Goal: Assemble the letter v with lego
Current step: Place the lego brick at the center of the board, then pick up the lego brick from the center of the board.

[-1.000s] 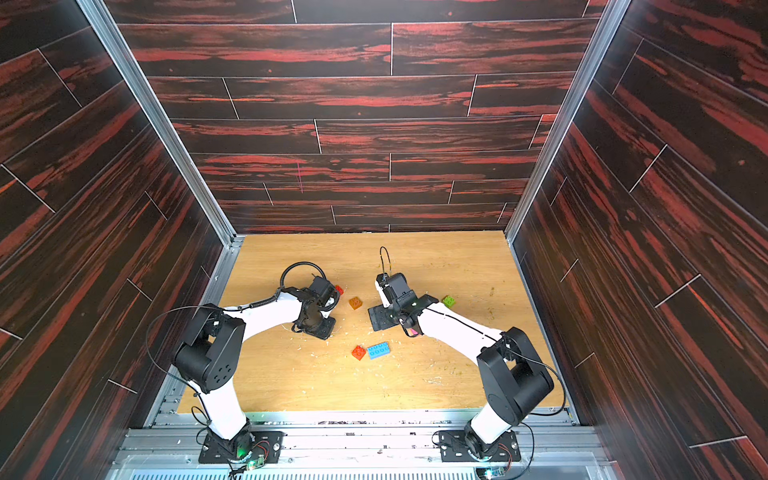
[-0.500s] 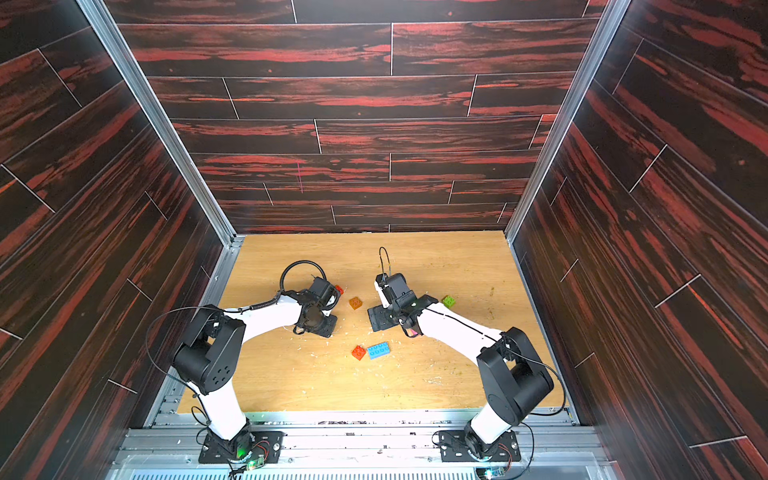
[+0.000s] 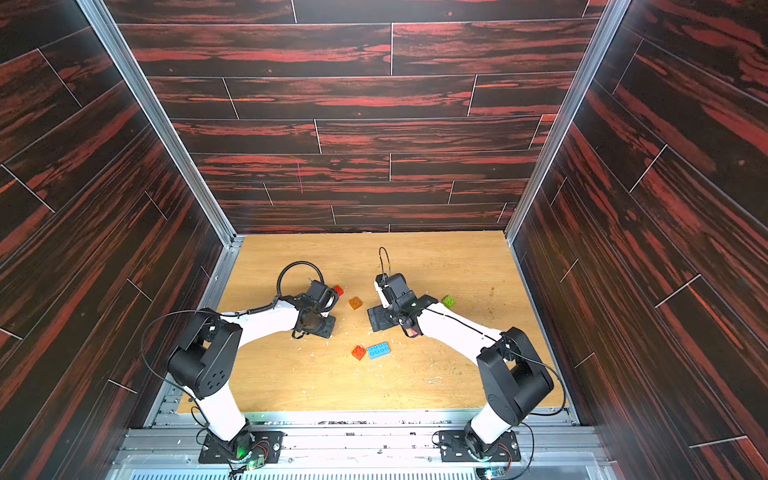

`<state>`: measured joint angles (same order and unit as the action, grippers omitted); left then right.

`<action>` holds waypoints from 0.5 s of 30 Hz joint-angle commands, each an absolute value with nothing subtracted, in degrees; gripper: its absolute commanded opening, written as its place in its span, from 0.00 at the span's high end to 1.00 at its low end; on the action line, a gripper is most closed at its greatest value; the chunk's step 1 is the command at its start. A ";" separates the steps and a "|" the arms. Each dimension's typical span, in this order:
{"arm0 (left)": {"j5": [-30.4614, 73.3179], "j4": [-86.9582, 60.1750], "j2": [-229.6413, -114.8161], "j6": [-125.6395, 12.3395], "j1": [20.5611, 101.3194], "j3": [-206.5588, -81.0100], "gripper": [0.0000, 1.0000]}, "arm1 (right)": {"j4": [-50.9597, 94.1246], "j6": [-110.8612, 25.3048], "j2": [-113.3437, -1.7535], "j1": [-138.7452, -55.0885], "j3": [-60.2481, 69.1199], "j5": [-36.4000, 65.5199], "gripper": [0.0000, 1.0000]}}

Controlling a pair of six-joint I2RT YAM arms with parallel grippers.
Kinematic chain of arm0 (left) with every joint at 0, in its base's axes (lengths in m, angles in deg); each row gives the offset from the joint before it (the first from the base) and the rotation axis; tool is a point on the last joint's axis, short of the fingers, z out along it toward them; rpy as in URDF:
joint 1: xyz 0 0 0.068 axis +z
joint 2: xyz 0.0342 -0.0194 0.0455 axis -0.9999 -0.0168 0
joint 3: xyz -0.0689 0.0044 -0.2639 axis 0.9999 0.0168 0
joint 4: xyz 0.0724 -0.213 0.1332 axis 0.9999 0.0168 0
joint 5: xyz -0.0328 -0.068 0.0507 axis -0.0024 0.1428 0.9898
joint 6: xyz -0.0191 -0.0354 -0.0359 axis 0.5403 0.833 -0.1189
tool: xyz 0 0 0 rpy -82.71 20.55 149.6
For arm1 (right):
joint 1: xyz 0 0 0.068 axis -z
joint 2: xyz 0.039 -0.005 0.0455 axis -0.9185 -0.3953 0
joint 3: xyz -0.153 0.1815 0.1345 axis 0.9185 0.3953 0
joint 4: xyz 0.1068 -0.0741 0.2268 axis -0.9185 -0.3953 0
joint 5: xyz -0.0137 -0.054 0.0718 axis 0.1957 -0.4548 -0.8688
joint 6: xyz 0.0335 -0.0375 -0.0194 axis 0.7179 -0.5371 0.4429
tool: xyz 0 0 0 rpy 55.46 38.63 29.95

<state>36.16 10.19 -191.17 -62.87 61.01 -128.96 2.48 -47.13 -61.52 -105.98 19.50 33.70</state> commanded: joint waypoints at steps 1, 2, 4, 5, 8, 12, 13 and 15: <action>36.32 11.31 -190.74 -62.27 61.19 -125.79 0.56 | 1.67 -46.54 -61.01 -106.54 19.82 33.74 0.12; 36.28 11.02 -190.64 -62.27 61.18 -125.49 0.56 | 1.66 -46.45 -60.85 -106.53 19.79 33.74 0.12; 35.78 10.08 -190.50 -62.43 61.00 -124.74 0.56 | 1.57 -46.45 -60.78 -106.59 19.76 33.81 0.12; 35.82 9.53 -190.27 -62.37 60.87 -124.12 0.56 | 1.57 -46.50 -60.71 -106.69 19.88 33.86 0.12; 36.33 7.89 -189.77 -61.66 60.82 -122.29 0.56 | 1.61 -46.37 -60.50 -106.62 20.03 34.04 0.12; 36.91 5.06 -189.52 -60.83 60.31 -119.56 0.57 | 1.60 -46.21 -60.70 -106.71 20.11 34.00 0.12; 37.01 4.42 -187.91 -60.69 60.19 -118.85 0.57 | 1.64 -46.27 -60.76 -106.75 19.95 33.88 0.12; 37.41 3.53 -187.36 -60.34 59.88 -117.97 0.57 | 1.56 -46.15 -60.96 -106.82 19.84 33.94 0.12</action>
<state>37.49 0.31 -187.21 -61.93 60.31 -121.16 2.44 -46.80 -61.52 -106.26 19.50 33.72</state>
